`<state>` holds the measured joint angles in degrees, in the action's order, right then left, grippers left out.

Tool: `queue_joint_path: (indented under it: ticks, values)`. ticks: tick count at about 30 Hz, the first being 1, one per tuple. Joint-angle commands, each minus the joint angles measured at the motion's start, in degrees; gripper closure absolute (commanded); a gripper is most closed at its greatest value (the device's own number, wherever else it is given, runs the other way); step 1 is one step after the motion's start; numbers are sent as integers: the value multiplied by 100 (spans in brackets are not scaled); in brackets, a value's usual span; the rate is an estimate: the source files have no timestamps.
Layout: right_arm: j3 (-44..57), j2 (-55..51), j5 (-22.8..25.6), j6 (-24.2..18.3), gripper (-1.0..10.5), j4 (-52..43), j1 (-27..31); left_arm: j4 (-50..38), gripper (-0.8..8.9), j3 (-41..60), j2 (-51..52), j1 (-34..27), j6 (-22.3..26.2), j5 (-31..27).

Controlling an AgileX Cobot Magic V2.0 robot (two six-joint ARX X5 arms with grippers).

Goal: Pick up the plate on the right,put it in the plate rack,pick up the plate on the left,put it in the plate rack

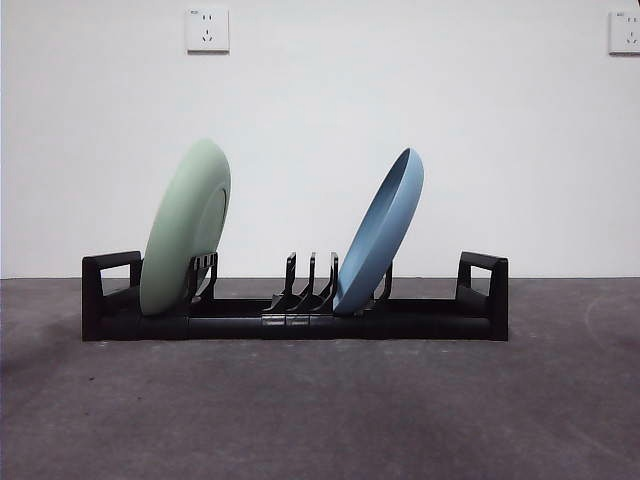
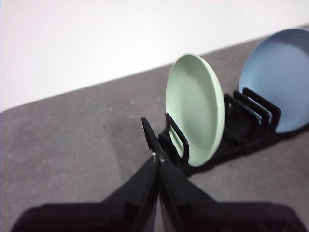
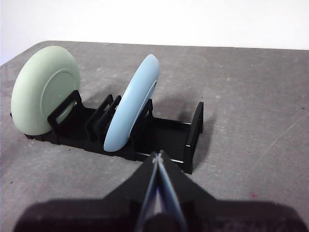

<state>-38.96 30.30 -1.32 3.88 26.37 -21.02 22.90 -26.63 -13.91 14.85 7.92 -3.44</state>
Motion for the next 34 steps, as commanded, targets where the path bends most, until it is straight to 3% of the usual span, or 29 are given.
queue_joint_path:
  ticks: [1,5,11,34]
  values:
    - [48,-4,17,57,942,-37,-4,-715,817,855,522,-407,28,317]
    - [48,-4,17,57,942,-37,-4,-1327,817,1781,1123,-903,-243,645]
    - [48,-4,17,57,942,-35,-4,-1386,817,2404,1381,-1316,-527,673]
    - [48,-4,17,57,942,-37,-4,-1259,817,2643,1381,-1419,-518,651]
